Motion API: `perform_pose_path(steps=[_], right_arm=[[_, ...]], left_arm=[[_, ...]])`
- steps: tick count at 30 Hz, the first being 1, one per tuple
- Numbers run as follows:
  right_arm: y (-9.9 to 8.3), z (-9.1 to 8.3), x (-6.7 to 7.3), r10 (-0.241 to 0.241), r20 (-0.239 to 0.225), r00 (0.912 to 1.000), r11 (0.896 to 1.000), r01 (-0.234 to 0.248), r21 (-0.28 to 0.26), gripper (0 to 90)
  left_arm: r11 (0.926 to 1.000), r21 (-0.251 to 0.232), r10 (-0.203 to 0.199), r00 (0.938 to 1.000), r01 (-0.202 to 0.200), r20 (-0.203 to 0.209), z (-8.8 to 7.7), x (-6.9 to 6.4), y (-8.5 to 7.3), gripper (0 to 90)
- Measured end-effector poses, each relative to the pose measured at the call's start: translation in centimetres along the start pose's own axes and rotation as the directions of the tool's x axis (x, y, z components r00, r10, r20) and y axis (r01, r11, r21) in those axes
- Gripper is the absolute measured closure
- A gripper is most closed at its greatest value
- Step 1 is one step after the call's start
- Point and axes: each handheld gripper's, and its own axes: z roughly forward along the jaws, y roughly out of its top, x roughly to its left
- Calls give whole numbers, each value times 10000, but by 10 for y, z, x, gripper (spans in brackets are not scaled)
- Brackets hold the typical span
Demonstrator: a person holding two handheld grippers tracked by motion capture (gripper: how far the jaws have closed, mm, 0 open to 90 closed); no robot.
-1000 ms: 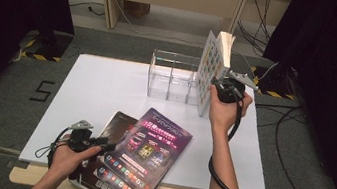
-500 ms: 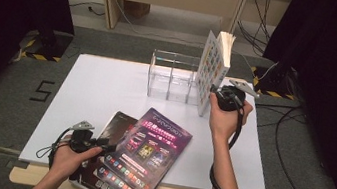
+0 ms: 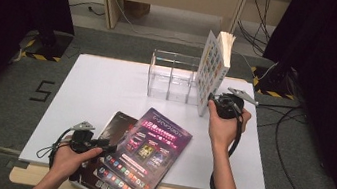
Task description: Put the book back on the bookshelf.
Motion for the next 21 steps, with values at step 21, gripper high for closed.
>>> perform_pose_path(steps=[21], right_arm=[[-31, 5, -2, 200, -242, 9995, 9931, -171, 1159, 599]], left_arm=[[9999, 128, 70, 10000, -71, 9, 1, 0, -1, 488]])
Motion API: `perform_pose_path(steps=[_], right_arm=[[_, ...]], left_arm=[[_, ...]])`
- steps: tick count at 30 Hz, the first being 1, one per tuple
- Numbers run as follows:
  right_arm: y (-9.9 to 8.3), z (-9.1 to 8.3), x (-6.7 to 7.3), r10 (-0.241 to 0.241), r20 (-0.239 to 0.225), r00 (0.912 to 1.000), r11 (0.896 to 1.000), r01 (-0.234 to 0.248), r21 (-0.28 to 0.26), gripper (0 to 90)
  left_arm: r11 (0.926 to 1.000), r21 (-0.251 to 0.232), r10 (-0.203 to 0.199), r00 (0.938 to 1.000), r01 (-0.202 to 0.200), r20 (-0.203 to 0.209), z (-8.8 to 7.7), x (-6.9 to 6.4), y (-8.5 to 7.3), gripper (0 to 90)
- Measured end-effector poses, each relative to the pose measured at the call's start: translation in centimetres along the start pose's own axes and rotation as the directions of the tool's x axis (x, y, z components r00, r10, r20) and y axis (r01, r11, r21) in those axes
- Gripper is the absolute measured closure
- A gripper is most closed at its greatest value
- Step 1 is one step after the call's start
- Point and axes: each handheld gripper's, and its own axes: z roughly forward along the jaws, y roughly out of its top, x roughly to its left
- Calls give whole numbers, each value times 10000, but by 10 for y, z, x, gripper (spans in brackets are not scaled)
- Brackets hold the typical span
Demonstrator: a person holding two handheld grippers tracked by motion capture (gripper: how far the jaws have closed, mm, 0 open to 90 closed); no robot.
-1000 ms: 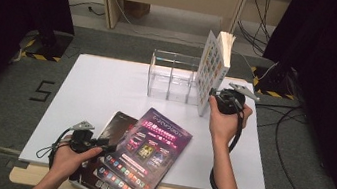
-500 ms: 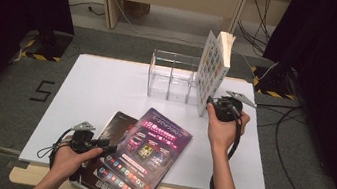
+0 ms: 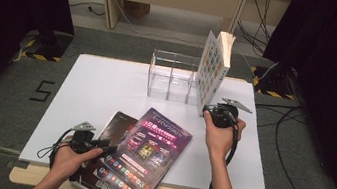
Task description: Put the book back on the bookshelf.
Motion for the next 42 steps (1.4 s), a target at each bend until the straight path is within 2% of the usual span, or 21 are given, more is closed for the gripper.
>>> perform_pose_path(steps=[11, 14, 24, 30, 38, 42], right_arm=[[-16, 6, -3, 62, -247, 9997, 9971, -43, 762, 604], [-25, 11, -4, 57, -305, 9995, 9942, -24, 1072, 604], [-42, 21, -2, 223, -598, 9980, 9864, -122, 1636, 604], [-52, 26, -2, 464, -770, 9959, 9753, -285, 2190, 604], [-61, 30, -2, 486, -938, 9944, 9651, -226, 2608, 599], [-67, 34, -2, 827, -1014, 9914, 9519, -484, 3025, 593]], left_arm=[[9999, 123, -19, 10000, 19, 2, 3, 0, -2, 489], [9999, 133, -51, 10000, 51, -27, 3, 1, -2, 491], [9997, 235, -81, 10000, 80, 24, 5, 1, -3, 503], [9996, 269, -101, 9999, 100, 30, 5, 0, -4, 518], [9995, 309, -77, 10000, 77, -5, 6, 0, -4, 524], [9992, 386, -99, 9999, 97, 43, 7, 0, -5, 530]])
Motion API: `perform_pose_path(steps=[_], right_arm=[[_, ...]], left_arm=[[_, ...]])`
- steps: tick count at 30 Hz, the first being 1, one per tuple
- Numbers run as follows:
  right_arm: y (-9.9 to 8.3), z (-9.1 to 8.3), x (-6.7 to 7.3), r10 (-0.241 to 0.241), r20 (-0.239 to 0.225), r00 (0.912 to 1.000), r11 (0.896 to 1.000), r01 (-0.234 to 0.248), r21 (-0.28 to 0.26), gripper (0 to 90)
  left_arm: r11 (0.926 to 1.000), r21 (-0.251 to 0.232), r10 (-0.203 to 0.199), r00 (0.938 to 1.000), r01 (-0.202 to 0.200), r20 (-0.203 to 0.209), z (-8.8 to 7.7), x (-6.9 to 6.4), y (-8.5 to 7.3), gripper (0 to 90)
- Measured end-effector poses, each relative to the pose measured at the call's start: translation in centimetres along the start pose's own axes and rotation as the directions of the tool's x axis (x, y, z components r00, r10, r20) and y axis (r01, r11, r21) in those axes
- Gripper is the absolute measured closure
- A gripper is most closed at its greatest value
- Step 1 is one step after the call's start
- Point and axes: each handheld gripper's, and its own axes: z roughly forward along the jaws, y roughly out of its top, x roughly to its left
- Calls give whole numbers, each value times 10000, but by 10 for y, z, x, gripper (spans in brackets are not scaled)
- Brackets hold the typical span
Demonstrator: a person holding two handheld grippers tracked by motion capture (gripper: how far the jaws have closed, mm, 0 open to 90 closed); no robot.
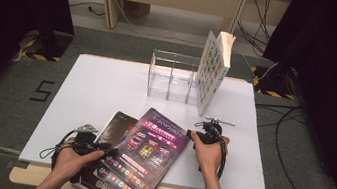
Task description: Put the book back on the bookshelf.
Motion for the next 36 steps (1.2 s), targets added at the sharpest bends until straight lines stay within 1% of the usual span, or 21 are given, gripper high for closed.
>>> perform_pose_path(steps=[2, 8, 13, 14, 17, 18, 20, 22, 24, 32, 35, 36], right_arm=[[-1, 1, -1, -66, -54, 10000, 10000, 66, -8, 593], [-1, 4, -3, 160, -289, 9995, 9998, -158, 88, 588], [-2, 4, -3, 218, -290, 9993, 9996, -213, 172, 585], [-2, 6, -3, 255, -360, 9990, 9995, -248, 184, 584], [-2, 7, -3, 209, -350, 9992, 9996, -202, 210, 584], [-3, 8, -3, 339, -394, 9986, 9991, -329, 277, 581], [-3, 8, -2, 375, -478, 9982, 9990, -363, 259, 580], [-3, 9, -2, 380, -477, 9981, 9990, -368, 268, 579], [-4, 9, -2, 280, -449, 9986, 9994, -270, 229, 577], [-4, 10, -1, 347, -524, 9980, 9992, -336, 229, 577], [-4, 10, -1, 366, -533, 9979, 9991, -355, 220, 581], [-5, 9, 0, 362, -500, 9981, 9992, -354, 182, 589]], left_arm=[[10000, 26, 13, 10000, -13, -11, 0, 0, 0, 532], [9999, 96, 50, 10000, -50, 11, 1, 0, -1, 544], [9999, 113, 52, 10000, -52, 22, 1, 0, -1, 553], [9999, 120, 39, 10000, -39, 30, 1, 0, -1, 557], [9999, 118, 38, 10000, -38, 27, 1, -1, -1, 564], [9999, 124, 48, 10000, -48, 30, 1, -1, -1, 568], [9999, 134, 39, 10000, -39, 47, 1, -1, -1, 572], [9999, 134, 25, 10000, -25, 42, 1, -1, -1, 571], [9999, 133, 15, 10000, -15, 50, 1, -1, -1, 573], [9998, 177, 5, 10000, -6, 59, 1, -1, -1, 605], [9997, 209, 120, 9999, -120, -5, 1, -2, 0, 609], [9996, 215, 172, 9998, -170, -86, 1, -3, 0, 615]])
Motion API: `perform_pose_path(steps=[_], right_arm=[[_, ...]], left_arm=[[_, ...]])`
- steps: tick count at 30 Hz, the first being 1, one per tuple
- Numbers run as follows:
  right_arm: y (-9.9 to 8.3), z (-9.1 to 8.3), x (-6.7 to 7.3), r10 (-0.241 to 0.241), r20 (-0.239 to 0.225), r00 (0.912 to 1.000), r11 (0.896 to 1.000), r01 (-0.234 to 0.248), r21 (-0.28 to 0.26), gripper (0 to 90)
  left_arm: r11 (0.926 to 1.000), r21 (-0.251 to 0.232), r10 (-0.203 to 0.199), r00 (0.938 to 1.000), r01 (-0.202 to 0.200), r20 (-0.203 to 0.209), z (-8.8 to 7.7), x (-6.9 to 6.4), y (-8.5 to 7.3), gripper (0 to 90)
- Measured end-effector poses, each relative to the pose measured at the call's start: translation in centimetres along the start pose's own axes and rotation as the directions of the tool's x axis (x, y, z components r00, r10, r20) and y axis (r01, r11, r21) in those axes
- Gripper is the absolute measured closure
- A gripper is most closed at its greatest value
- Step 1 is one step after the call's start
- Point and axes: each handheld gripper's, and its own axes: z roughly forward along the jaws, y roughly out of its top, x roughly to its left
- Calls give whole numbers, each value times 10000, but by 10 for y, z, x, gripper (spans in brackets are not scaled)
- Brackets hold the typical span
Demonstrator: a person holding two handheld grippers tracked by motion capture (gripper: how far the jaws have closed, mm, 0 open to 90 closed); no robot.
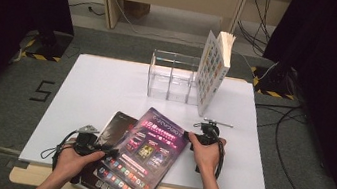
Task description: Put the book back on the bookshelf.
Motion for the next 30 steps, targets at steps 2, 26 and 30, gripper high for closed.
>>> perform_pose_path(steps=[2, 26, 30], right_arm=[[0, 0, 0, -35, 3, 10000, 10000, 35, -40, 595], [5, -14, 6, 96, -218, 9997, 9977, -110, -670, 660], [3, -13, 3, 372, -286, 9989, 9978, -388, -541, 653]], left_arm=[[10000, 0, 29, 10000, -29, -23, 0, 0, 0, 618], [9981, 92, 615, 9969, -611, -493, -1, -8, 2, 643], [9982, 129, 600, 9971, -594, -467, -1, -7, 2, 645]])
